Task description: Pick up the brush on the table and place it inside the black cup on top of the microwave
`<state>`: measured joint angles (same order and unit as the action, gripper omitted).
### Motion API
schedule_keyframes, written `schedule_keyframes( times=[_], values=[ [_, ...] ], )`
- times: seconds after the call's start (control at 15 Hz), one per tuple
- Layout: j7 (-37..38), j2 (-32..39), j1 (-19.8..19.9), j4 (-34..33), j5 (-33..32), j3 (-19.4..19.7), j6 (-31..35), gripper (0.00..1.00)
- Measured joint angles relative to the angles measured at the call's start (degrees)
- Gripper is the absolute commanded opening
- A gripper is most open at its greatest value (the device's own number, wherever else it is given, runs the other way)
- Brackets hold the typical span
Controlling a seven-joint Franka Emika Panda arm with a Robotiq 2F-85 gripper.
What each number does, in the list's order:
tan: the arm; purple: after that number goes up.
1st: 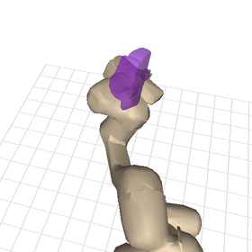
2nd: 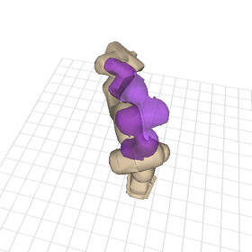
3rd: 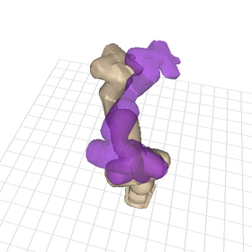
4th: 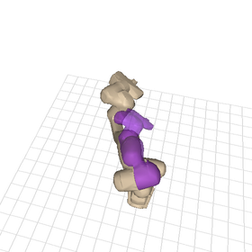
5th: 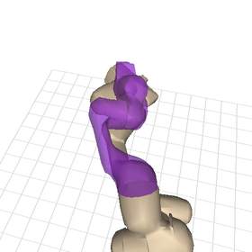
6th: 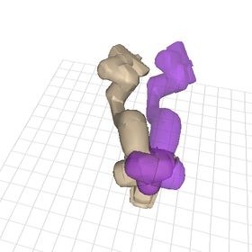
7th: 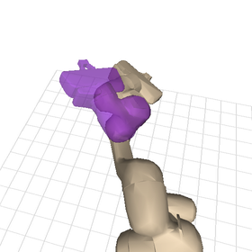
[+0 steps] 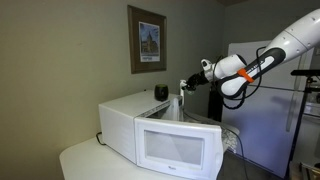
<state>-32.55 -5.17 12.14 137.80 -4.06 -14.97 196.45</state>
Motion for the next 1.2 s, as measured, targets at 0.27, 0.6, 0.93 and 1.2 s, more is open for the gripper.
schedule_keyframes(
  times=[0.27,0.6,0.93,1.2],
  values=[
    [3.36,0.25,-1.73,-4.98,0.43,-0.01,6.21,0.08],
    [10.07,3.14,-1.56,-15.21,-2.76,1.76,6.82,0.08],
    [15.54,6.21,-2.14,-19.11,-7.63,2.33,6.81,0.08],
    [12.81,8.31,-2.01,-20.69,-1.45,2.55,9.87,0.08]
  ],
)
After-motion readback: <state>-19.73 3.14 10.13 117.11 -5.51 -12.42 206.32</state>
